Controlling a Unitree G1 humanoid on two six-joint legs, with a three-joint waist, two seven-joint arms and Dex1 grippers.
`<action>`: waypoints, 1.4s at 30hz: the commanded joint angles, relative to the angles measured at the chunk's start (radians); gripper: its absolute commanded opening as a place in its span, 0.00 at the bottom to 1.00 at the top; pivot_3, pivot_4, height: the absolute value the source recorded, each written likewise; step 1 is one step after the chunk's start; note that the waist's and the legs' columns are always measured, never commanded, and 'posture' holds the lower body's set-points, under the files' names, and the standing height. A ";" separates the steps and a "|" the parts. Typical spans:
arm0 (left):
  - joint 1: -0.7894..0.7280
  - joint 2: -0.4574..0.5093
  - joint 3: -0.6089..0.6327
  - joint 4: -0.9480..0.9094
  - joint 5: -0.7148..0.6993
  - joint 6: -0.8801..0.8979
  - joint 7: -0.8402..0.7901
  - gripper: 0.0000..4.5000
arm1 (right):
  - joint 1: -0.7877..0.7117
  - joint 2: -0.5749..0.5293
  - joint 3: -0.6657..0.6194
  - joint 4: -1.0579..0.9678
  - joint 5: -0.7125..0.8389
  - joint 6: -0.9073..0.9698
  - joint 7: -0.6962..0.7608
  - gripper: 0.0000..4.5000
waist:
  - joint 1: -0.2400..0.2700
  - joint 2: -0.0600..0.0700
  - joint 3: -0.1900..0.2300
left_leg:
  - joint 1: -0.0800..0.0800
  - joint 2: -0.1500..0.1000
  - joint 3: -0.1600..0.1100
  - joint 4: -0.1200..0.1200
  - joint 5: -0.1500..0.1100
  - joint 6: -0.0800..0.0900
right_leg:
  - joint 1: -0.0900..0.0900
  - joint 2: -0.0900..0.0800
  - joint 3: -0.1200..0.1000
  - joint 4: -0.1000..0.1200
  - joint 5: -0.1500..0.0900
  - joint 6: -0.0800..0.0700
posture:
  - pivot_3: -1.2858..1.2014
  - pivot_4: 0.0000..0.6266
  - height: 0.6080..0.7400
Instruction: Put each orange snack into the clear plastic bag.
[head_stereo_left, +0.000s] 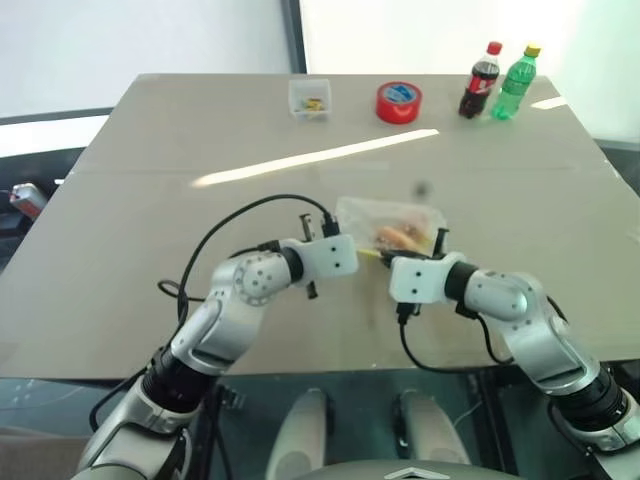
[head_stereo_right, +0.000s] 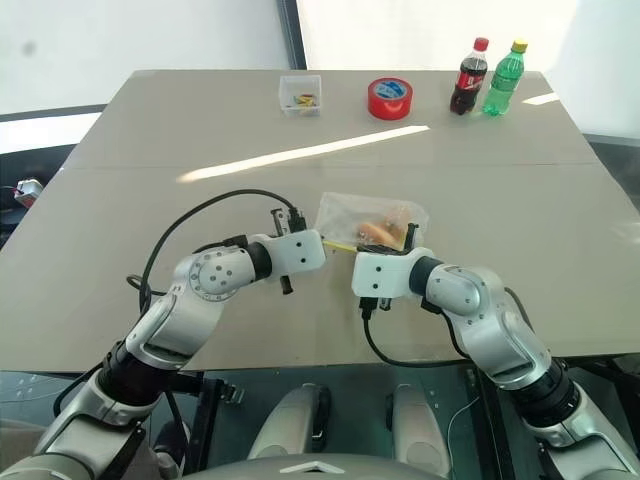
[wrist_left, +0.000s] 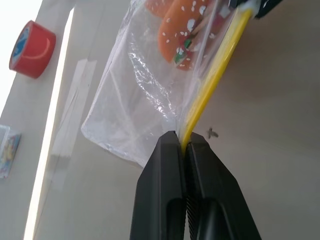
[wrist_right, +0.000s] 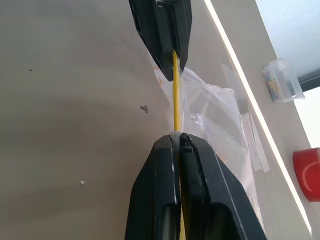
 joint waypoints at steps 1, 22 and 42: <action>-0.002 0.039 0.053 0.002 0.055 0.074 0.014 0.00 | 0.012 -0.031 -0.069 -0.022 -0.032 0.029 -0.015 0.01 | 0.000 0.000 0.000 | 0.000 0.000 0.000 0.000 0.000 0.000 | 0.000 0.000 0.000 0.000 0.000 0.000 | 0.52 0.24 1.00; -0.018 0.031 0.023 0.016 0.060 0.101 0.019 0.00 | 0.120 -0.141 -0.147 -0.108 -0.074 0.113 -0.001 0.01 | 0.001 0.000 0.000 | 0.000 0.000 0.000 0.000 0.000 0.000 | 0.000 0.000 0.000 0.000 0.000 0.000 | 0.52 0.24 1.00; -0.091 -0.017 0.033 0.113 0.056 0.020 0.083 0.00 | 0.026 -0.109 -0.159 -0.068 -0.107 0.159 -0.096 0.01 | 0.001 0.000 0.000 | 0.000 0.000 0.000 0.001 0.000 0.000 | 0.000 0.000 0.000 0.000 0.000 0.000 | 0.52 0.24 1.00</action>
